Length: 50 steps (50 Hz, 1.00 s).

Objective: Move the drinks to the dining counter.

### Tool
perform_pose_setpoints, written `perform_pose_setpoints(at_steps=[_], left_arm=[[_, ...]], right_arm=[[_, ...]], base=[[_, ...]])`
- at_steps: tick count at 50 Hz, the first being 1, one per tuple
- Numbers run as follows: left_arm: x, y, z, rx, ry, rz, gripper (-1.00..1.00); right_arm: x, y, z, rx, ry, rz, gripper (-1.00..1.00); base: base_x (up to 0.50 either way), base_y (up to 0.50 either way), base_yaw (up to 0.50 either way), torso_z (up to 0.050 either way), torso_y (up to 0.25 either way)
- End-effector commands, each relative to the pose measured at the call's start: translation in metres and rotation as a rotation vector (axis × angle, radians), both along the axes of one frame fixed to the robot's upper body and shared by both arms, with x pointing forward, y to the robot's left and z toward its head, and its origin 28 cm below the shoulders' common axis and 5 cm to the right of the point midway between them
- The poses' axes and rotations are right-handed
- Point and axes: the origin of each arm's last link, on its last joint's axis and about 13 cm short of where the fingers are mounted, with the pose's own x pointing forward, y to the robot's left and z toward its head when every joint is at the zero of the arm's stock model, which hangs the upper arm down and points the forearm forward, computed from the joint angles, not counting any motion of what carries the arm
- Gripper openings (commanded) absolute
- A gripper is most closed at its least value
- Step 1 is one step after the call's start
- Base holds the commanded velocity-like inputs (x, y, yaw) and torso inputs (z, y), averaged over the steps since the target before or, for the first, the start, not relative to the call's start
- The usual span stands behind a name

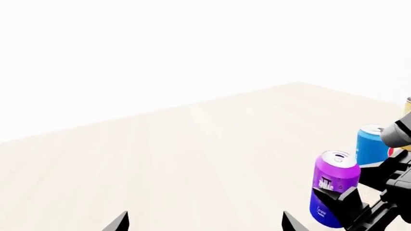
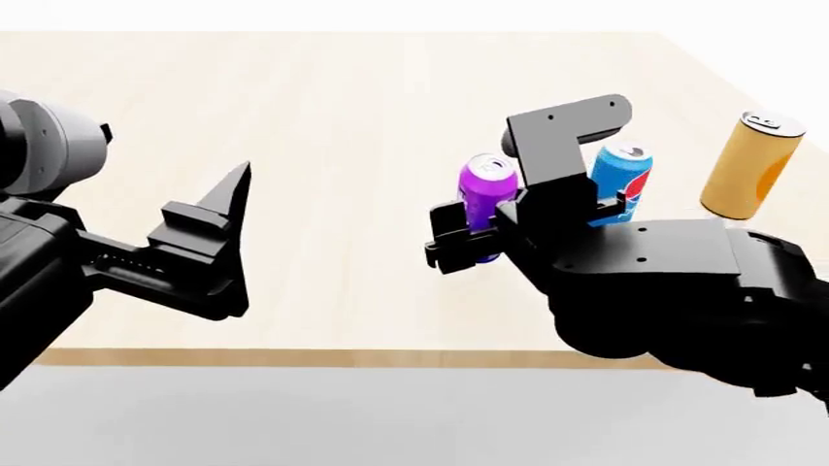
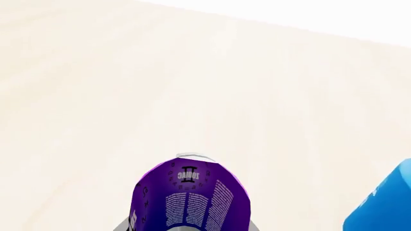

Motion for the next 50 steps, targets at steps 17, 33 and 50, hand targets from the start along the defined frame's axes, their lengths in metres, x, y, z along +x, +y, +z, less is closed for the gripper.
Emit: perform_pose_setpoints(at_steps=[17,33,50], left_arm=[[0.000,0.000,0.000,-0.001,0.001,0.001,1.00],[0.000,0.000,-0.001,0.001,0.002,0.000,1.00],[0.000,-0.001,0.001,0.003,-0.001,-0.003,1.00]], right_arm=[[0.002,-0.002,0.003,-0.015,-0.020,-0.010,1.00],[-0.008,-0.003,0.030,0.018,-0.095,0.017,1.00],[-0.028,-0.012,0.084,0.090,-0.240,0.011,1.00]], base=[[0.00,0.00,0.00,0.000,0.000],[0.00,0.00,0.00,0.000,0.000],[0.00,0.00,0.00,0.000,0.000]])
